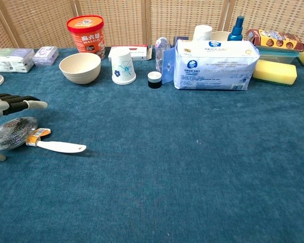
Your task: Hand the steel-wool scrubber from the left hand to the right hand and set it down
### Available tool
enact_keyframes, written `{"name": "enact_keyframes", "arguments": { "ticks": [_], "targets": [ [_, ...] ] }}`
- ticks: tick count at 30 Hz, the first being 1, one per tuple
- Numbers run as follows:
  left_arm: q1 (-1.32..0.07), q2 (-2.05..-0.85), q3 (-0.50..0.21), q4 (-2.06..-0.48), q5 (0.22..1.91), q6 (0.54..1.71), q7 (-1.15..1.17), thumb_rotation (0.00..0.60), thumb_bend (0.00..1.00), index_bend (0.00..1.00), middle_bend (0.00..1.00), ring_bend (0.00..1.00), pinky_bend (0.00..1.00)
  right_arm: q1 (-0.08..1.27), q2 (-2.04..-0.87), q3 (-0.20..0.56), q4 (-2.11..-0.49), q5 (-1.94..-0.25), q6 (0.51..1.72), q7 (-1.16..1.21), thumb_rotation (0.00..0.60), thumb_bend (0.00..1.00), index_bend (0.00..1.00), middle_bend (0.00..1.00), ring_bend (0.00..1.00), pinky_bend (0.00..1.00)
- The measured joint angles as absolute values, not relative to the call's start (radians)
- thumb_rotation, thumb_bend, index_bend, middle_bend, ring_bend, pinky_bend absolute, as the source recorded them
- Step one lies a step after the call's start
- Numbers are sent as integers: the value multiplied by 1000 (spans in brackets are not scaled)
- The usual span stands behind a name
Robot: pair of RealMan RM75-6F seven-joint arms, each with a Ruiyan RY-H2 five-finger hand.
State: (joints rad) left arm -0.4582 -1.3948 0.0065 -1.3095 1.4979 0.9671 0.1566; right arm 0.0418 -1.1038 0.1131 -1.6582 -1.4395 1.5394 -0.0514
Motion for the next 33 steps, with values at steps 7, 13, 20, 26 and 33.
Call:
{"name": "enact_keyframes", "arguments": {
  "ticks": [7,13,20,26,33],
  "targets": [
    [-459,-1405,-2,-1318,1470,978,209,600,0,326,366,367,507,43,-1099,112,-1659,-1440,1533,-41,600,0,0,0,0,0],
    [-459,-1403,-3,-1337,1454,983,226,600,0,377,424,419,538,42,-1097,111,-1661,-1440,1531,-41,600,0,0,0,0,0],
    [-455,-1374,-6,-1375,1463,1018,205,600,0,385,431,422,538,43,-1098,109,-1663,-1442,1528,-47,600,0,0,0,0,0],
    [-452,-1327,-11,-1435,1479,1049,152,600,0,385,431,423,538,44,-1099,102,-1665,-1448,1521,-62,600,0,0,0,0,0],
    [-476,-1255,-23,-1549,1484,1032,109,600,0,383,431,423,538,57,-1115,81,-1667,-1479,1500,-109,600,0,0,0,0,0]
  ]
}}
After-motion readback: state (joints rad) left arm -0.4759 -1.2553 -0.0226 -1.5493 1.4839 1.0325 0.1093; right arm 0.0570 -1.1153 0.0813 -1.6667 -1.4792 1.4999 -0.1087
